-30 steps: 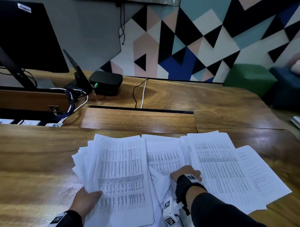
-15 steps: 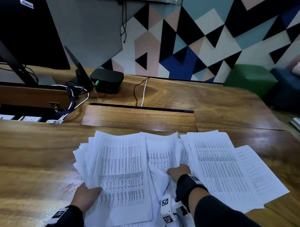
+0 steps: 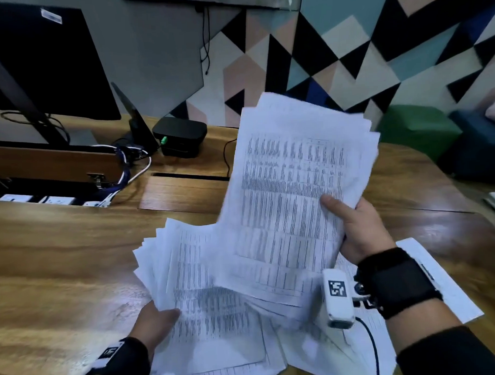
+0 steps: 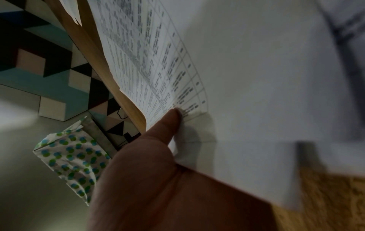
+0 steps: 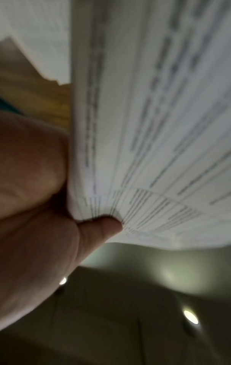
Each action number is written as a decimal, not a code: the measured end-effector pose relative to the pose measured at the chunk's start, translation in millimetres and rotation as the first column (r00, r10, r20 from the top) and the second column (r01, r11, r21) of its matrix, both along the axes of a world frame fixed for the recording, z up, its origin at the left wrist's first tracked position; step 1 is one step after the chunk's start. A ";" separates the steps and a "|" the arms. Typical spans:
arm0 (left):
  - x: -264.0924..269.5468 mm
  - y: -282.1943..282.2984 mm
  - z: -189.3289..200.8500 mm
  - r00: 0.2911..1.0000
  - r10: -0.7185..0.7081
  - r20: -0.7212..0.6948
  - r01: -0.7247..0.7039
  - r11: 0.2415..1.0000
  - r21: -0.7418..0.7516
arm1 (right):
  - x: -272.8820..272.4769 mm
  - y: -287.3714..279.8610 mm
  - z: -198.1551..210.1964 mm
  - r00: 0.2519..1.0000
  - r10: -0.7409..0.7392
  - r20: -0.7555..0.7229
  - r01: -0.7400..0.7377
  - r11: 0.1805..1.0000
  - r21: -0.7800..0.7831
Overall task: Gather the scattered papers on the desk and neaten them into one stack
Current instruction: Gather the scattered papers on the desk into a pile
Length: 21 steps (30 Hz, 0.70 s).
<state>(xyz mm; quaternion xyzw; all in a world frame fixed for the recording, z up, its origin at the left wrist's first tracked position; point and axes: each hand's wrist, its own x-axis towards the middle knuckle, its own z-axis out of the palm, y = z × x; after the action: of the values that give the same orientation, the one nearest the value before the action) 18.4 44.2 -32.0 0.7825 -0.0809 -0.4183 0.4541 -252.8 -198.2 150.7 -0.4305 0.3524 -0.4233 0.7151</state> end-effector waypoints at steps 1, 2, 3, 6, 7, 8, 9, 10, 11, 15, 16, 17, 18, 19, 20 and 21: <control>-1.5 -0.6 2.8 1.000 -0.019 -0.016 0.019 1.000 -0.001 | 4.6 -0.7 -10.3 1.000 0.006 0.004 -0.006 0.998 0.055; -2.8 -1.4 4.8 0.999 -0.044 -0.023 0.044 0.999 -0.006 | 10.8 1.4 -24.9 0.999 0.022 -0.030 -0.019 0.995 0.097; -4.2 -2.0 7.8 0.998 -0.063 -0.030 0.063 0.998 -0.018 | 18.2 7.7 -41.9 0.993 0.057 -0.107 -0.044 0.992 0.120; -6.3 -2.7 15.4 0.984 -0.122 -0.126 0.124 0.992 0.005 | 34.7 34.7 -101.2 0.849 0.181 -0.496 -0.159 0.984 0.086; -5.2 -2.9 15.4 0.979 -0.103 -0.175 0.110 0.993 0.033 | 38.9 43.2 -121.4 0.760 0.221 -0.610 -0.216 0.973 0.084; -3.3 -2.7 15.5 0.971 -0.076 -0.225 0.089 0.995 0.049 | 42.8 50.5 -140.9 0.663 0.253 -0.705 -0.257 0.961 0.104; 0.1 -2.6 14.2 0.961 -0.039 -0.272 0.059 0.996 0.065 | 46.0 56.3 -158.9 0.576 0.275 -0.770 -0.283 0.951 0.128; 1.9 -2.5 14.0 0.952 -0.015 -0.306 0.036 0.998 0.061 | 48.3 62.1 -168.5 0.506 0.286 -0.813 -0.283 0.946 0.157; 2.5 -3.5 15.0 0.942 -0.006 -0.335 0.020 0.999 0.038 | 50.1 65.5 -178.1 0.468 0.278 -0.839 -0.261 0.950 0.169; -5.0 -13.4 14.2 0.965 -0.086 -0.248 0.078 0.996 -0.042 | 51.7 78.4 -183.4 0.458 0.287 -0.841 -0.284 0.944 0.167; -7.8 -16.0 13.7 0.979 -0.094 -0.179 0.090 0.995 -0.032 | 50.4 81.4 -178.7 0.465 0.326 -0.823 -0.322 0.929 0.186; -10.6 -18.2 14.2 0.986 -0.084 -0.141 0.082 0.996 -0.021 | 48.9 81.7 -176.9 0.490 0.373 -0.788 -0.374 0.907 0.196; -12.3 -19.6 14.1 0.991 -0.071 -0.115 0.071 0.997 -0.005 | 45.5 80.5 -172.8 0.507 0.423 -0.751 -0.421 0.882 0.212; -11.5 -19.9 12.9 0.994 -0.059 -0.097 0.060 0.998 0.007 | 40.7 77.7 -168.1 0.517 0.448 -0.729 -0.456 0.865 0.209; -10.2 -20.9 12.3 0.995 -0.063 -0.077 0.065 0.998 0.016 | 31.5 72.9 -164.1 0.516 0.439 -0.736 -0.453 0.869 0.200; -7.0 -20.1 11.6 0.997 -0.067 -0.046 0.067 0.998 0.010 | 19.6 65.1 -163.6 0.533 0.382 -0.755 -0.411 0.897 0.163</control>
<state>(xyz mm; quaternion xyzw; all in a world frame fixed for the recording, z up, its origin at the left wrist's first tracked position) 11.4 24.1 -20.4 0.7721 -0.0942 -0.4515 0.4371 -233.2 -133.1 -12.9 -0.6496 0.5087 -0.0308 0.5642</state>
